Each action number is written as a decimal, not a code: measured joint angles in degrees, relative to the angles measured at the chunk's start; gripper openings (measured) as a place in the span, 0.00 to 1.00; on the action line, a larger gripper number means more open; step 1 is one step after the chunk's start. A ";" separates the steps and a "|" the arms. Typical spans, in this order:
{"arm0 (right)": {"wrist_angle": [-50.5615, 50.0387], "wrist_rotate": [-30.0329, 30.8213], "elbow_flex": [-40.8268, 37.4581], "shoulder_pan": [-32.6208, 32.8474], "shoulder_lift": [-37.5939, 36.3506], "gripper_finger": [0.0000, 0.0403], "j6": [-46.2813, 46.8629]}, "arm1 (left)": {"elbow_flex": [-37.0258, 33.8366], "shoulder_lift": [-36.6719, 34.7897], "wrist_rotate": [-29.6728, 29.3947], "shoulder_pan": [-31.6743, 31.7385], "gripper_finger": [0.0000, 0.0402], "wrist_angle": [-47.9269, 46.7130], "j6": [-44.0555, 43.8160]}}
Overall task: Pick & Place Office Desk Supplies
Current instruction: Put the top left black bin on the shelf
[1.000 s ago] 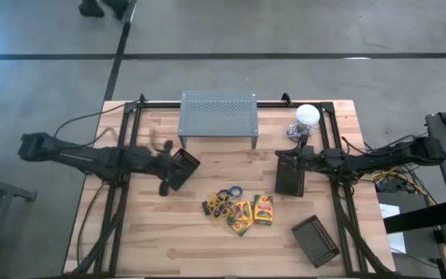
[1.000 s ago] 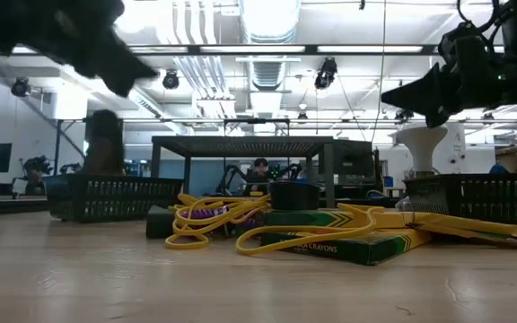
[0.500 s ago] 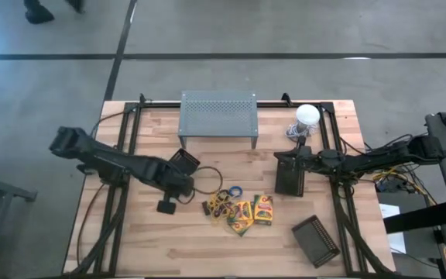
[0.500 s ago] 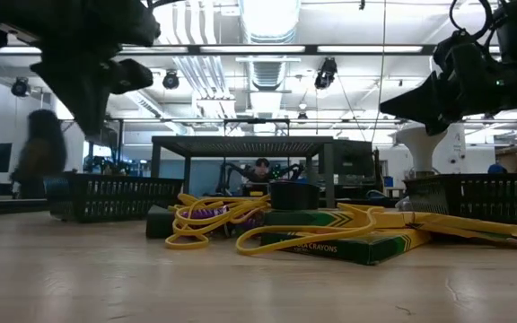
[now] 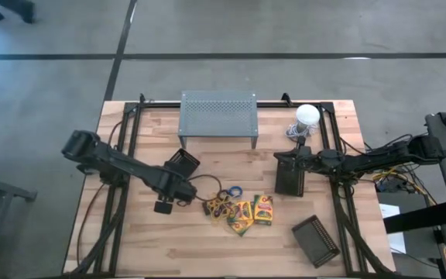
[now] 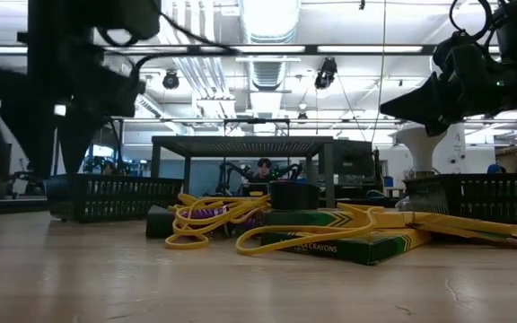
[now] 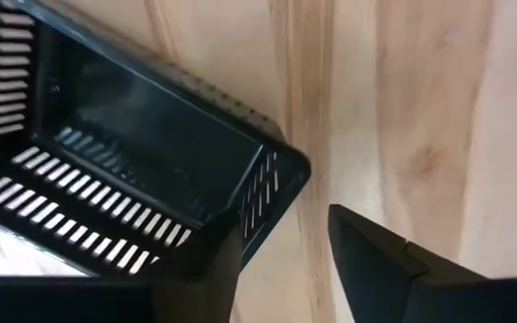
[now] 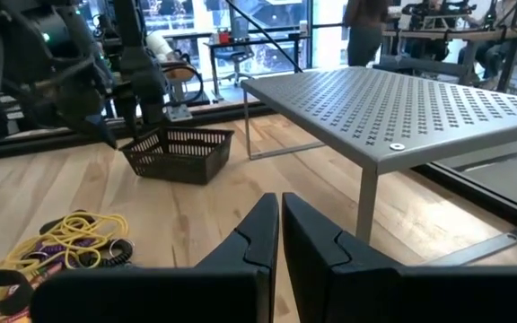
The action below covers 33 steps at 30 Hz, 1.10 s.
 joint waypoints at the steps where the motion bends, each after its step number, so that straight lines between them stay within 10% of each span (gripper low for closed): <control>1: -0.02 0.00 0.00 0.00 0.01 0.04 0.03 | -0.57 0.32 -0.32 0.00 0.44 0.32 0.02; 15: -1.34 -0.11 0.00 0.00 0.01 0.04 0.36 | -1.30 0.70 0.83 -0.02 0.11 4.88 -2.90; 25: -1.31 -0.11 0.00 0.00 -0.01 0.04 0.39 | 18.00 0.68 11.68 -0.31 0.03 5.25 -6.05; 33: -1.29 -0.11 0.00 0.00 -0.01 0.04 0.39 | 38.45 0.66 4.60 3.61 0.03 1.02 4.34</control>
